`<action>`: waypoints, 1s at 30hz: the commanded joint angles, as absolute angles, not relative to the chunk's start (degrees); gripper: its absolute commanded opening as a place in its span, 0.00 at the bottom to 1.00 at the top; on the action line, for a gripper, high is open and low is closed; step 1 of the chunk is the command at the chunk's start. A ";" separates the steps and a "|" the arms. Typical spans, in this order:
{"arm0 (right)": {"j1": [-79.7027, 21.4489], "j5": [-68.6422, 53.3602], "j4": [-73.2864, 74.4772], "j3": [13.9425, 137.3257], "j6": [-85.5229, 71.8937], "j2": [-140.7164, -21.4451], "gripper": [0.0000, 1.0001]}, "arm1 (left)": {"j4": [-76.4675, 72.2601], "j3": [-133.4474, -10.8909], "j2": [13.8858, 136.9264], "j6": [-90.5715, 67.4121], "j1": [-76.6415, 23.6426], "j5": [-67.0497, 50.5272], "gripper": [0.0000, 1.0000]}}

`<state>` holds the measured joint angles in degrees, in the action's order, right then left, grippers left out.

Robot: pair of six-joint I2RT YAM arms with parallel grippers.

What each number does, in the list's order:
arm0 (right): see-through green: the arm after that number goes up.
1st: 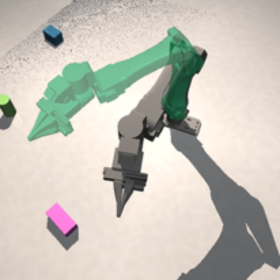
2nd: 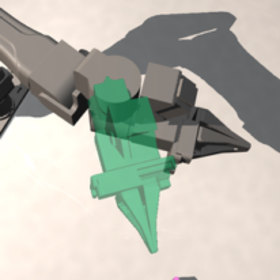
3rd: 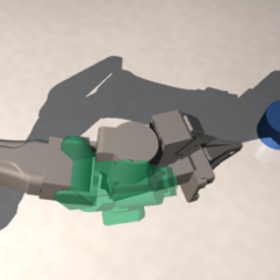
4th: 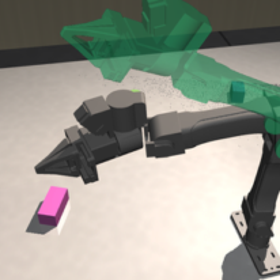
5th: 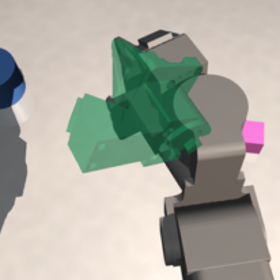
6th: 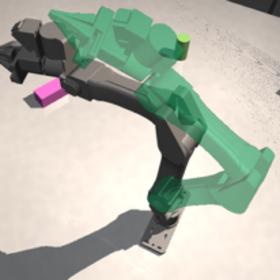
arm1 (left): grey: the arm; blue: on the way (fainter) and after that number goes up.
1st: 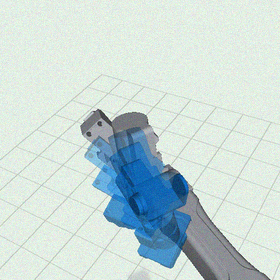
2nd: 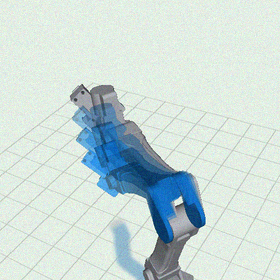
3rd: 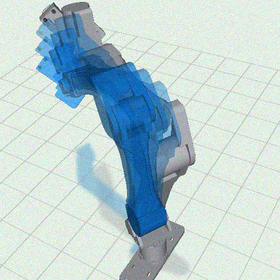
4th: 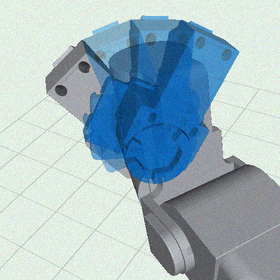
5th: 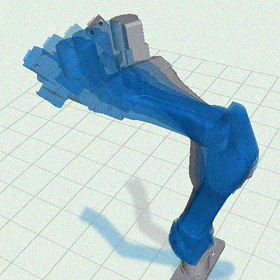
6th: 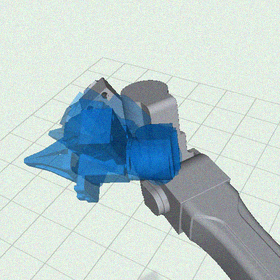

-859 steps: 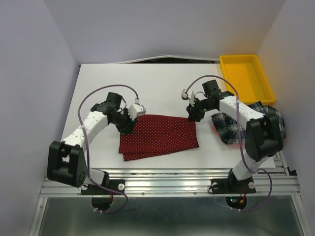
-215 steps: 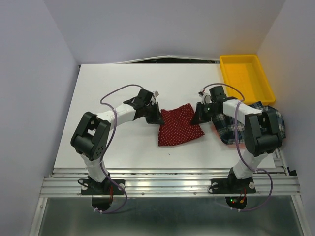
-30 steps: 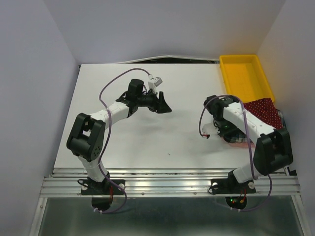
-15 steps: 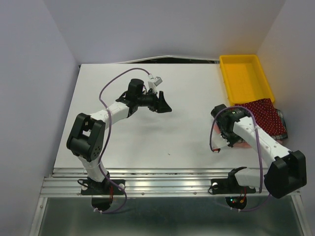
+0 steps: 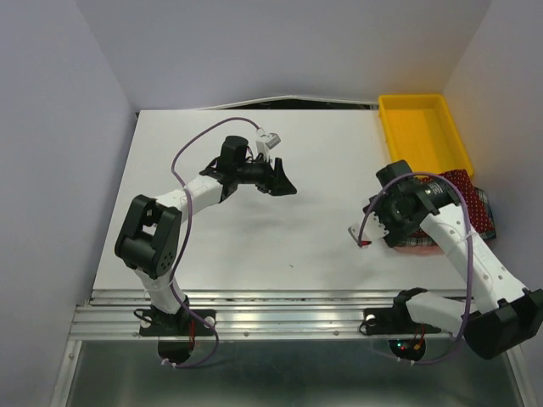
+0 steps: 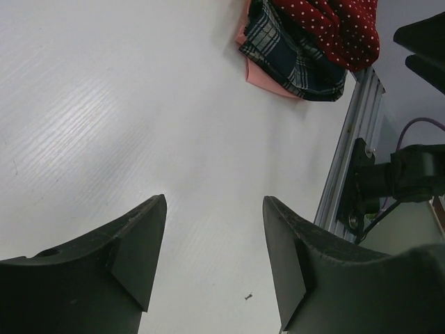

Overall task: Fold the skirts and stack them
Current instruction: Neatly place the folded skirt to the corner

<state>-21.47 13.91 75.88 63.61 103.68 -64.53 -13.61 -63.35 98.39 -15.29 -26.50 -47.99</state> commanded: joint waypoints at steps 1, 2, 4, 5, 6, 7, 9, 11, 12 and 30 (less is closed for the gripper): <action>-21.88 -2.07 68.50 71.88 89.12 -66.52 0.69 | -12.75 -66.09 94.92 -13.28 -26.10 -50.27 0.69; -21.88 -2.72 66.73 73.90 83.64 -68.19 0.69 | -11.87 -66.53 94.92 -12.84 -26.10 -50.01 0.69; -21.10 -1.33 62.25 80.66 69.96 -74.86 0.56 | -9.32 -67.67 94.57 -11.44 -26.10 -48.79 0.69; -20.40 -0.27 61.79 82.95 66.31 -77.23 0.54 | -8.45 -67.94 94.48 -10.90 -26.10 -48.26 0.69; -19.43 1.56 61.79 87.67 62.96 -81.69 0.51 | -6.70 -68.29 94.31 -10.29 -26.10 -47.64 0.69; -16.90 1.93 61.96 89.63 57.80 -83.22 0.48 | -5.98 -68.90 93.87 -9.24 -26.02 -46.94 0.69; -14.95 3.68 63.71 91.66 53.98 -85.68 0.44 | -3.18 -69.69 93.69 -8.00 -25.67 -45.71 0.69; -9.34 5.62 65.21 91.32 50.19 -87.45 0.43 | -1.76 -70.31 93.78 -6.95 -25.14 -44.92 0.69; -6.88 5.54 65.56 90.80 49.40 -87.63 0.42 | -1.15 -70.40 93.69 -6.86 -24.35 -44.83 0.69; 25.92 -3.61 45.71 82.09 40.35 -95.96 0.41 | 7.90 -70.84 93.69 -0.35 -20.39 -41.84 0.69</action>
